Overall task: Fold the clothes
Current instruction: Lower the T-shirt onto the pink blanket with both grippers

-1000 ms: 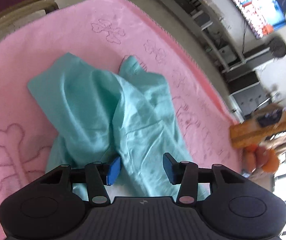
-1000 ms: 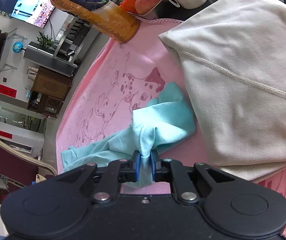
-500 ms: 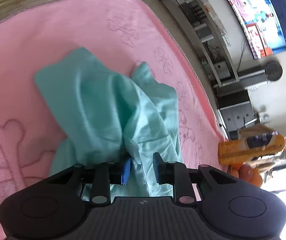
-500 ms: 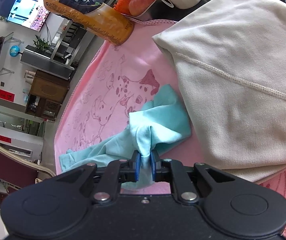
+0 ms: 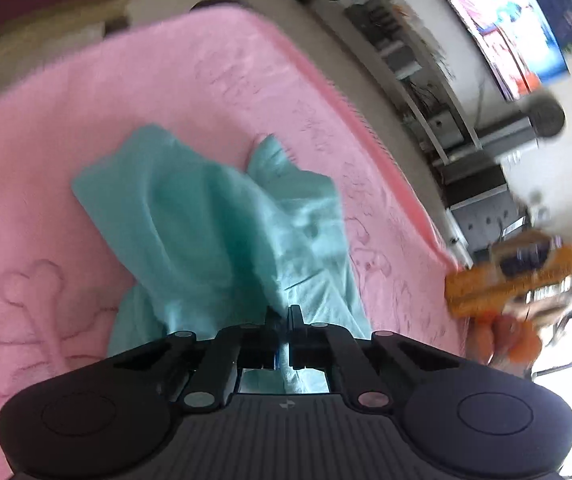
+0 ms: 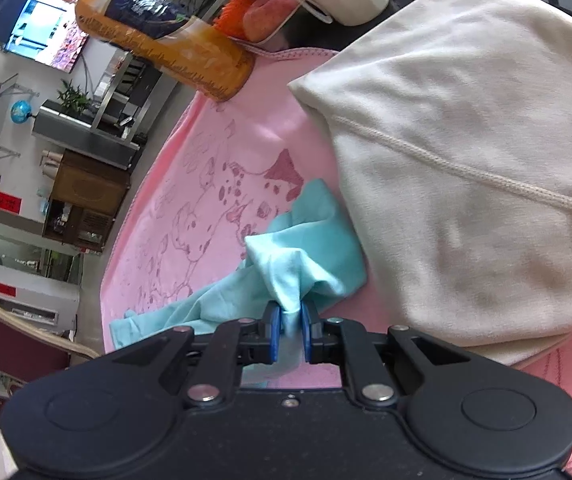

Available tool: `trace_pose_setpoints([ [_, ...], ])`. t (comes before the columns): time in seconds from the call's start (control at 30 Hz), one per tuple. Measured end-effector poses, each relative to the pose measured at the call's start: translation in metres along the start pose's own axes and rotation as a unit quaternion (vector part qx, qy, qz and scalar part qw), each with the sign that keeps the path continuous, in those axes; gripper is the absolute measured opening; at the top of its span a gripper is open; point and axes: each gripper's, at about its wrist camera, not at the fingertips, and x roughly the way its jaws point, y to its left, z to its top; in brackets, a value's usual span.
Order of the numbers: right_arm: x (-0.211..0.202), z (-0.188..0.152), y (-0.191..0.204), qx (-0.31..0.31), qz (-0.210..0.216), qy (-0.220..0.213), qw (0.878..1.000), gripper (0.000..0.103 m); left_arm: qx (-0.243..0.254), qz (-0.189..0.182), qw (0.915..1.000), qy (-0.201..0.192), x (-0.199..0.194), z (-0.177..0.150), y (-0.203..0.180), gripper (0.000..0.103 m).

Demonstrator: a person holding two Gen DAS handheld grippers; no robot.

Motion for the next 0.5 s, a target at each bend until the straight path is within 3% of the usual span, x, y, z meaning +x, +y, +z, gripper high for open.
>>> trace_pose_setpoints([
  [0.13,-0.001,0.0,-0.003,0.014,0.015,-0.005,1.0,0.012,0.065,0.001,0.9977,-0.017,-0.05,-0.011,-0.013,0.001],
  [0.2,-0.001,-0.001,-0.002,0.023,0.035,-0.001,0.999,0.012,0.075,-0.005,0.9968,-0.026,-0.077,-0.016,-0.01,0.001],
  [0.3,0.0,-0.003,-0.002,0.036,0.065,0.004,0.997,0.012,0.071,-0.024,0.9966,-0.032,-0.114,-0.027,0.001,0.001],
  [0.4,-0.001,-0.007,0.002,0.046,0.127,0.011,0.991,0.011,0.061,-0.029,0.9971,-0.035,-0.131,-0.034,0.013,0.001],
  [0.5,0.006,-0.007,0.019,0.009,0.124,0.005,0.992,0.011,0.052,0.007,0.9981,-0.031,-0.118,-0.032,0.027,0.001],
])
